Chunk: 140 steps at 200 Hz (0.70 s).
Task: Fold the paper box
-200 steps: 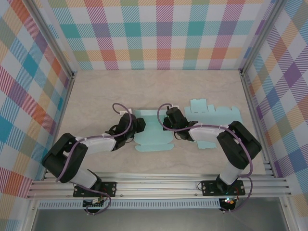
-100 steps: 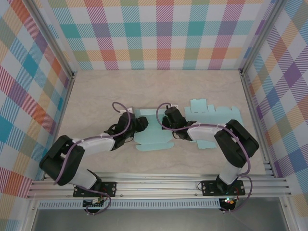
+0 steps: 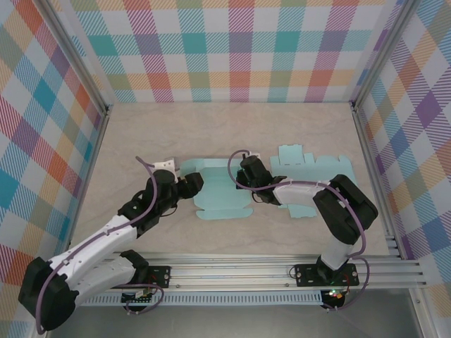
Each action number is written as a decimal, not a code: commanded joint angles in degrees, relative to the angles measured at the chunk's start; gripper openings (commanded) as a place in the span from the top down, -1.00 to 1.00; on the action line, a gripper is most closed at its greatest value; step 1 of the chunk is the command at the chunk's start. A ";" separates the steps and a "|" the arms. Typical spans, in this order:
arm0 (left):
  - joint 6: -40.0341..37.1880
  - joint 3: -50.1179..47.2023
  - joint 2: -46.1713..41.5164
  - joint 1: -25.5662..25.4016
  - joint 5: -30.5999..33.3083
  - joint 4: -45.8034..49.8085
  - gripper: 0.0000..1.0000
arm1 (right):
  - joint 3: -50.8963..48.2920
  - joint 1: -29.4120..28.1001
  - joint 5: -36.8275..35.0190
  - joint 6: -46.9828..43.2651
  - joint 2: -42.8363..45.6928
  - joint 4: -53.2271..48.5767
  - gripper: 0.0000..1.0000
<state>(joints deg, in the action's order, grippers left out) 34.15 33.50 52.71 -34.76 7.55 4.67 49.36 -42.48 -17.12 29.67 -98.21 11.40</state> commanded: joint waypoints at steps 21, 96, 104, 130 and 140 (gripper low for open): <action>-5.78 8.18 0.43 5.10 12.21 14.98 -0.33 | 1.01 -0.68 1.44 -0.38 -1.78 -4.67 1.00; -6.02 9.45 13.22 20.10 10.72 6.33 -0.16 | 1.09 -0.85 1.74 0.04 -1.86 -5.27 1.00; -7.07 9.51 15.14 20.63 9.93 4.70 -0.15 | 1.11 -0.94 1.81 -0.01 -1.88 -5.32 1.00; -9.88 9.79 21.37 21.23 6.71 -0.64 -0.10 | 1.34 -1.02 1.92 0.03 -2.12 -5.34 1.00; -10.45 10.17 23.77 21.27 5.70 -2.00 -0.08 | 1.43 -1.00 1.92 0.04 -2.31 -5.33 1.00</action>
<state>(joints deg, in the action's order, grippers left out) 27.05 42.59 72.62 -14.15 16.69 8.91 50.17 -42.85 -16.91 29.58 -98.59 10.55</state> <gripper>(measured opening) 0.549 0.061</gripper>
